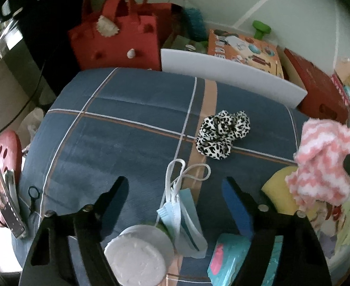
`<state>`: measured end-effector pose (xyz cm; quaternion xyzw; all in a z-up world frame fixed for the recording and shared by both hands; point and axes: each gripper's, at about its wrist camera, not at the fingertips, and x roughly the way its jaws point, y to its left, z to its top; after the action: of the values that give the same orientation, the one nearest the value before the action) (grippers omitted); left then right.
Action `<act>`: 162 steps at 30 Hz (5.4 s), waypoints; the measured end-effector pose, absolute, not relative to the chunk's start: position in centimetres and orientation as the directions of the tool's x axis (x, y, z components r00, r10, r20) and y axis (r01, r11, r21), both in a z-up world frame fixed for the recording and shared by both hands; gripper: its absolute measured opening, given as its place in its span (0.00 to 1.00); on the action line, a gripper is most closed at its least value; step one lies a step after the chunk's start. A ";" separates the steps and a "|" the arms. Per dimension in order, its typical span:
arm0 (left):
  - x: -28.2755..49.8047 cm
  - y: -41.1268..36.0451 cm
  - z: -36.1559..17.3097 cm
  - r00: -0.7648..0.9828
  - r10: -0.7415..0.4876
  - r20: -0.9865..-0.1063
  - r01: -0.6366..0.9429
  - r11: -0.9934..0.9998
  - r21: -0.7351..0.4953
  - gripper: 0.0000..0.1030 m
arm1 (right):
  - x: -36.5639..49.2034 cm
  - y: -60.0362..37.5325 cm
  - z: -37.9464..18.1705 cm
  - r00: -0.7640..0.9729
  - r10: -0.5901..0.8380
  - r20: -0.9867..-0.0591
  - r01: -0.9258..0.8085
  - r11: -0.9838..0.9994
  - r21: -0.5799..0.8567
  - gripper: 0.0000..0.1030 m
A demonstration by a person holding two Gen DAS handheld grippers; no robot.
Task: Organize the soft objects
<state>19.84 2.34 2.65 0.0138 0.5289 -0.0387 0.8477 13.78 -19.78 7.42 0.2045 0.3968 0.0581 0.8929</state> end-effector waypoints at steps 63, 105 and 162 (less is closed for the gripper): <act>19.2 0.9 6.3 0.548 -0.167 -0.820 0.158 0.983 -0.094 0.01 | 12.8 -21.0 8.7 0.704 0.273 -0.656 0.065 0.894 0.442 0.13; 20.9 1.4 1.3 0.355 -0.217 -0.909 0.046 0.976 -0.214 0.05 | 11.8 -24.1 8.8 0.724 0.302 -0.620 0.090 0.850 0.519 0.13; 10.9 -20.9 6.6 0.343 -0.629 -0.698 0.530 0.743 -0.409 0.05 | -0.8 -46.6 6.7 0.629 -0.253 -0.735 0.683 0.631 0.367 0.13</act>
<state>10.88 -20.94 6.59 -0.0550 0.4507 -0.3542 0.8176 -0.83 -46.56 6.71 0.3270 0.3290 -0.2782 0.8411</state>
